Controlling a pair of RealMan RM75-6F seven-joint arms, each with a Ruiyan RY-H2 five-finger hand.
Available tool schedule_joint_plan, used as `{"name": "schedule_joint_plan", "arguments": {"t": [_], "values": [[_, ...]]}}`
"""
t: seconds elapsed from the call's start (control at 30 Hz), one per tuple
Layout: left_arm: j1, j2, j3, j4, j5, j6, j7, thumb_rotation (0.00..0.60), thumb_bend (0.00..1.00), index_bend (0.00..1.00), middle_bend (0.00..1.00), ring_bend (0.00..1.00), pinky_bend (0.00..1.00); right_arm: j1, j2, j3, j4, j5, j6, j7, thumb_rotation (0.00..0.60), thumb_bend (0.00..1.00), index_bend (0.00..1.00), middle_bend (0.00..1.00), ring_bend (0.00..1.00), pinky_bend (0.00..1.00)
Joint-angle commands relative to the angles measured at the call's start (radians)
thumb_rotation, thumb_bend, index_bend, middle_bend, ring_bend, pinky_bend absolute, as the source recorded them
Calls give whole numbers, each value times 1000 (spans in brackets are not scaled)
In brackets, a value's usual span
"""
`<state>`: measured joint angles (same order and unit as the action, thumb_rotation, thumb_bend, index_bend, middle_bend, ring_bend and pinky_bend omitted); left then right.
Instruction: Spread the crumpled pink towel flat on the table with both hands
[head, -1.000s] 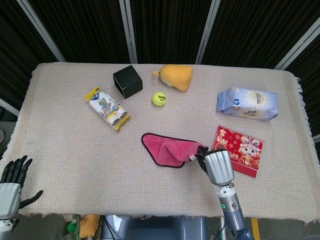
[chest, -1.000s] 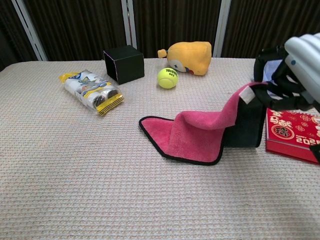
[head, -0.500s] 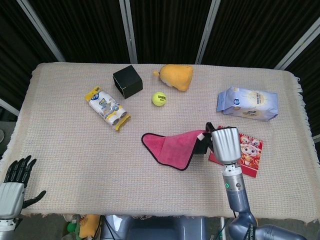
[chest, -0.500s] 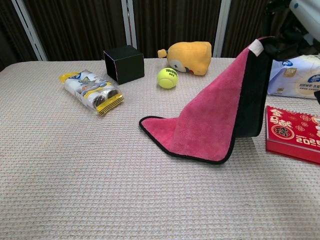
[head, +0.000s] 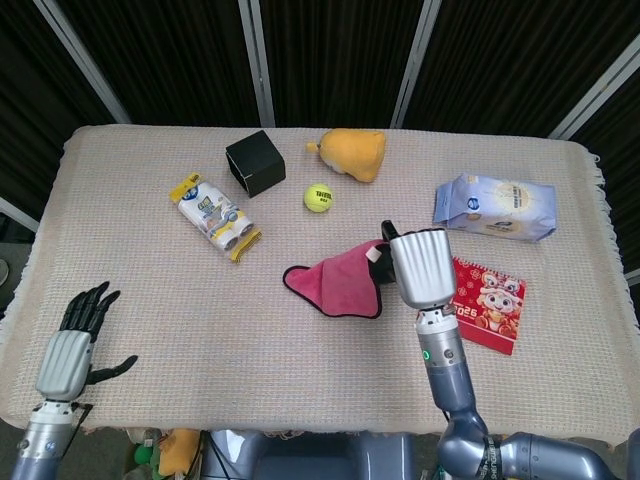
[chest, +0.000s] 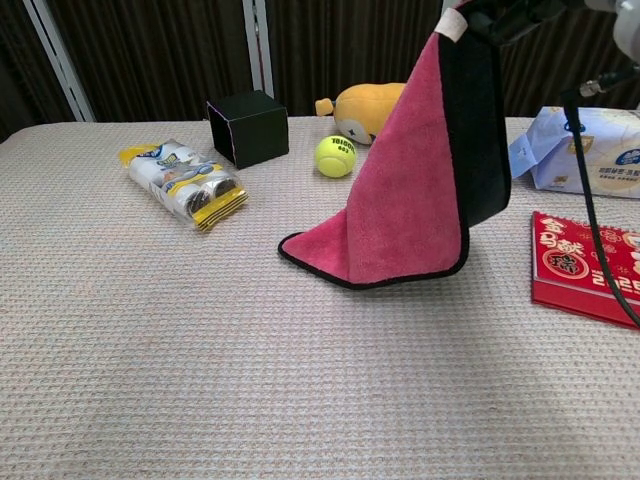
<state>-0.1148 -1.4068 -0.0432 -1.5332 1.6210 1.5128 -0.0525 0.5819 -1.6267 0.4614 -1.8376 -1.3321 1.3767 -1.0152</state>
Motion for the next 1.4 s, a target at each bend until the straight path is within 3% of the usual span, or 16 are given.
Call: {"name": "schedule_joint_plan", "arguments": {"t": [0.03,0.4,0.6,0.77,0.93,1.1,1.27,1.4], "values": [[-82,-23,-62,-86,-16,-72,96,600,52,93,0,0,0,43,-24,19,-24,39,8,-67,600,557,717,1000,1000,972],[-187,-155,-104,-84,-22,-139,212,600,81,112,0,0,0,123,-60,42,-38,96,54,-190,600,557,717,1000,1000,972],[-277,-117,-80,-83,17,-266,246,600,322,81,0,0,0,137,-58,27,-40,110,81,-209,600,557,717,1000,1000,972],[-317,-86,-80,-93,58,-284,343,600,328,40,0,0,0,146,-48,15,-34,119,106,-251,600,580,717,1000,1000,972],[-307,-90,-64,-94,60,-249,346,600,322,25,0,0,0,162,-73,37,-64,203,166,-353,600,591,729,1000,1000,972],[-294,-74,-45,-81,63,-220,328,600,321,21,0,0,0,173,-124,99,-94,323,250,-379,600,602,753,1000,1000,972],[-285,-46,-40,-71,67,-186,297,600,321,22,0,0,0,189,-212,274,-150,565,366,-325,600,602,753,1000,1000,972],[-282,-33,-37,-64,63,-175,284,600,321,25,0,0,0,211,-221,339,-153,653,407,-306,600,602,760,1000,1000,972]]}}
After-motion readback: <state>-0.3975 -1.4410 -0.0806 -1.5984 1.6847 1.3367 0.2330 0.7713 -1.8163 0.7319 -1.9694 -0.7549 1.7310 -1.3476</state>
